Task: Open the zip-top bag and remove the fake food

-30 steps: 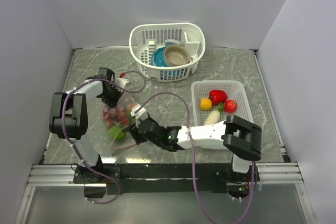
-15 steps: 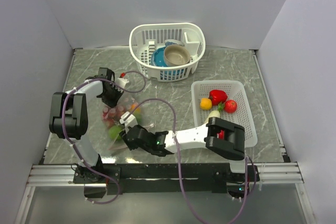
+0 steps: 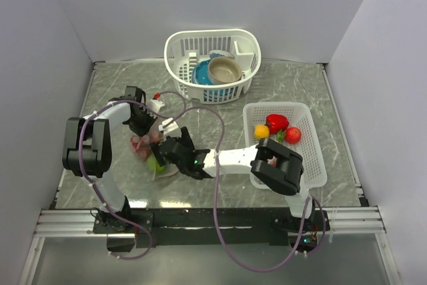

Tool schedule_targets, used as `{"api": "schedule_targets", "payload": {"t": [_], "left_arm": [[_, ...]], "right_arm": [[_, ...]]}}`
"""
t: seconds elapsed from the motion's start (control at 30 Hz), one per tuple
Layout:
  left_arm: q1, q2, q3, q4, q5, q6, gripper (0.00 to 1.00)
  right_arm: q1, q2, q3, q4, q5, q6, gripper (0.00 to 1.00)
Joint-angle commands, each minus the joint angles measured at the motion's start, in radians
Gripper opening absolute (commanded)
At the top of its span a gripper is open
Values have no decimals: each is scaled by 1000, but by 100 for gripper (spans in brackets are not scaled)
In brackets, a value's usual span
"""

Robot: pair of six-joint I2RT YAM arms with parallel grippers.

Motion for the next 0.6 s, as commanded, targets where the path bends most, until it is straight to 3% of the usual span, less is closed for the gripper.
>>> {"api": "schedule_targets", "payload": {"t": [0.0,0.23,0.47,0.57], "left_arm": [[9,39,-45,-90,-13,44,1],[9,47,-42,-104,-2,56,1],[9,50,-43,-102,13,56,1],[9,47,-46,-104,13,61,1]], "right_arm": [[-23,56,79,1,7,3,100],[-22,130,123,-74,-76,65,99],[-22,127,45,-79,-95,128,85],[-23,145,31,-114,-96,153,84]]}}
